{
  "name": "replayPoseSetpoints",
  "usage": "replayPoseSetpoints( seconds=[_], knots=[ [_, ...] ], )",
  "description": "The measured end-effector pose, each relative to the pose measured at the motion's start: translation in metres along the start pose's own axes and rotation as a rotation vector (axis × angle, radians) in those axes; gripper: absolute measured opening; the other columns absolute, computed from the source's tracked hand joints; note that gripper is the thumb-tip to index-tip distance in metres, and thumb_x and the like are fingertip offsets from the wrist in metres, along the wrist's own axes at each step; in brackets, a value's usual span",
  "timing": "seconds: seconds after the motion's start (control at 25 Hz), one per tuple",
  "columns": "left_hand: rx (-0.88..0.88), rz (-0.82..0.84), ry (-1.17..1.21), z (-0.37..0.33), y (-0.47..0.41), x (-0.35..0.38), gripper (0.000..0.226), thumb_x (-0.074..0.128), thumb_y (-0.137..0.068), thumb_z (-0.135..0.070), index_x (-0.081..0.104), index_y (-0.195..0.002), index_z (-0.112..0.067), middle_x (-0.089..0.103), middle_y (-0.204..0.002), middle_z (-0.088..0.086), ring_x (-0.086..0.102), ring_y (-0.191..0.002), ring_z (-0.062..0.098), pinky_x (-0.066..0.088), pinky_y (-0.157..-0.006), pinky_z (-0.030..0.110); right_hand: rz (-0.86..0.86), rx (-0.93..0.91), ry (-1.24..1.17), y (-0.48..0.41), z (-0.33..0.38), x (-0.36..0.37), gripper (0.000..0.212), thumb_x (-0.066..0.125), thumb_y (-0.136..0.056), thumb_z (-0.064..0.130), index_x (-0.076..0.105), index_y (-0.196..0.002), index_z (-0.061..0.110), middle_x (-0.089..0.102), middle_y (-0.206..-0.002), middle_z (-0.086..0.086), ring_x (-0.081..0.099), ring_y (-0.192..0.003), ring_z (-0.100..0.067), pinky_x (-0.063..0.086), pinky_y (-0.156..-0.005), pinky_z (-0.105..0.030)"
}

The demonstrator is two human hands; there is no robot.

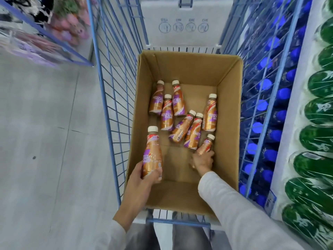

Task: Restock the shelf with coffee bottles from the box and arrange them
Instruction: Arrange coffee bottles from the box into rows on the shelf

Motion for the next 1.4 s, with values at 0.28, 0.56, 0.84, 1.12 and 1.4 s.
replayPoseSetpoints(
  seconds=[0.28, 0.56, 0.84, 1.12, 1.4],
  knots=[
    [0.072, 0.064, 0.013, -0.033, 0.036, -0.013, 0.067, 0.070, -0.085, -0.053, 0.042, -0.142, -0.032, 0.057, -0.129, -0.005, 0.059, -0.113, 0.016, 0.053, -0.097, 0.037, 0.242, -0.103, -0.419, 0.094, 0.016, -0.045, 0.058, 0.079, -0.080, 0.020, 0.053, -0.131, 0.018, 0.069, -0.109, -0.003, 0.069, -0.093, -0.021, 0.051, -0.069, -0.031],
    [0.313, 0.286, 0.097, -0.076, 0.101, -0.038, 0.044, 0.080, -0.082, -0.036, 0.061, -0.121, -0.029, 0.072, -0.112, -0.003, 0.073, -0.092, 0.013, 0.060, -0.089, 0.044, 0.208, -0.426, -0.771, 0.265, 0.031, -0.106, 0.051, 0.085, -0.074, 0.019, 0.062, -0.119, 0.028, 0.076, -0.105, 0.004, 0.073, -0.093, -0.015, 0.053, -0.076, -0.030],
    [0.584, 0.498, 0.012, -0.095, 0.200, -0.043, 0.054, 0.079, -0.066, -0.048, 0.070, -0.115, -0.027, 0.077, -0.106, -0.004, 0.071, -0.102, 0.022, 0.051, -0.100, 0.056, 0.026, -0.633, -1.033, 0.403, -0.048, -0.167, 0.058, 0.087, -0.062, 0.022, 0.066, -0.115, 0.032, 0.078, -0.104, -0.001, 0.074, -0.097, -0.025, 0.056, -0.093, -0.052],
    [0.768, 0.782, -0.160, -0.081, 0.317, 0.017, 0.049, 0.084, -0.073, -0.041, 0.072, -0.117, -0.024, 0.076, -0.104, -0.007, 0.069, -0.107, 0.020, 0.054, -0.097, 0.044, -0.210, -0.697, -1.273, 0.485, -0.176, -0.234, 0.053, 0.080, -0.077, 0.005, 0.062, -0.117, 0.035, 0.076, -0.101, -0.002, 0.074, -0.090, -0.027, 0.059, -0.065, -0.037],
    [0.769, 1.144, -0.349, 0.018, 0.461, 0.118, 0.067, 0.092, -0.060, -0.040, 0.069, -0.119, -0.017, 0.077, -0.103, 0.002, 0.073, -0.094, 0.025, 0.059, -0.085, 0.048, -0.574, -0.664, -1.426, 0.549, -0.369, -0.294, 0.058, 0.084, -0.065, 0.019, 0.064, -0.117, 0.034, 0.076, -0.103, -0.001, 0.073, -0.093, -0.024, 0.060, -0.075, -0.044]
  ],
)
Point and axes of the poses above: each hand's wrist, its own y-axis away from the middle knuckle, its own x-axis out of the palm, z = x × y, the point moved 8 cm from there along -y, towards the middle knuckle
